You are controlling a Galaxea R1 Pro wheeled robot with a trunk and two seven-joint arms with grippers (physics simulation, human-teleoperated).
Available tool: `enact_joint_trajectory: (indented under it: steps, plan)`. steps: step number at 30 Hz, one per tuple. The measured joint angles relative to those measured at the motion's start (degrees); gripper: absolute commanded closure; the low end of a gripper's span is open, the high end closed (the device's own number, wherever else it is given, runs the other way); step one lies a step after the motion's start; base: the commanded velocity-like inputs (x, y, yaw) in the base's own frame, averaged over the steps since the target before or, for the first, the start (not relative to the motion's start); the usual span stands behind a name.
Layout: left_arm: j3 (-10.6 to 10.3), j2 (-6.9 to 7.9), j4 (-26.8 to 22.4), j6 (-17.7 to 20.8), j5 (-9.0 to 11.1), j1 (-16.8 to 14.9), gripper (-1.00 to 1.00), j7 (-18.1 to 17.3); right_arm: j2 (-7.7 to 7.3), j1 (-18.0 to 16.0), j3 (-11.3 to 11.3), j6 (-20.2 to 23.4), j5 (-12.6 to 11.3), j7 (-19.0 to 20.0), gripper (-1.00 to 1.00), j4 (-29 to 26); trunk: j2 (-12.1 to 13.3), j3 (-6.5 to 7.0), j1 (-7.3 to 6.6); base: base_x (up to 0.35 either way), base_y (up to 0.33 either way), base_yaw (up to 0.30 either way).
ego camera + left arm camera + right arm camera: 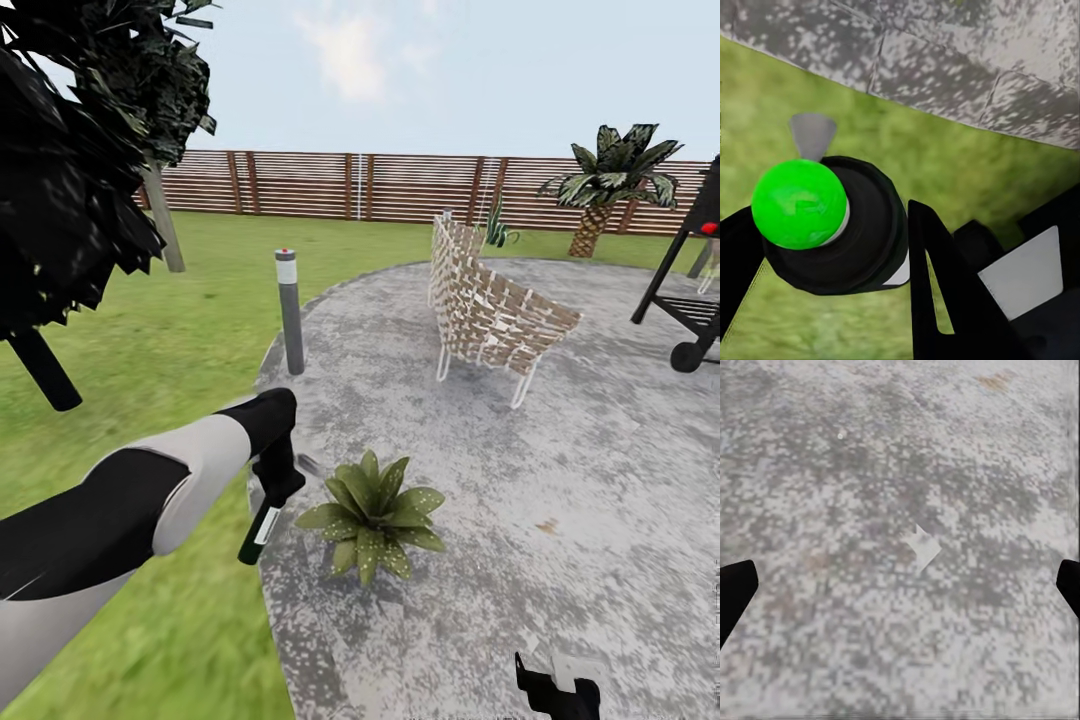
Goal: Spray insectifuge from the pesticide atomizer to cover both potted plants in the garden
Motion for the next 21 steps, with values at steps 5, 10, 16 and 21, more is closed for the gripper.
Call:
enact_joint_trajectory:
  steps: [5,10,16,21]
  plan:
    - [-0.2,0.42,-0.2,0.0,-0.3,0.1,1.00,0.1,0.00,0.0,0.0,0.0,0.0,0.0,-1.00,0.0,0.0,0.00,0.00,-0.032,0.164,-0.222]
    - [-0.3,0.81,-0.3,0.1,-0.4,0.2,1.00,0.5,0.01,0.0,0.0,0.0,0.1,0.1,-1.00,0.0,0.0,0.00,0.00,-0.043,0.297,-0.020]
    - [-0.2,1.35,-1.2,0.0,-0.3,3.2,1.00,0.9,0.01,0.0,0.0,0.0,0.1,0.1,-1.00,0.0,0.0,-0.01,-0.02,0.193,0.274,0.000]
    - [-0.3,1.52,-1.6,-0.2,-0.4,5.2,1.00,2.7,0.01,0.0,0.0,0.0,0.1,0.1,-1.00,0.0,0.0,-0.01,-0.03,0.287,0.181,0.000]
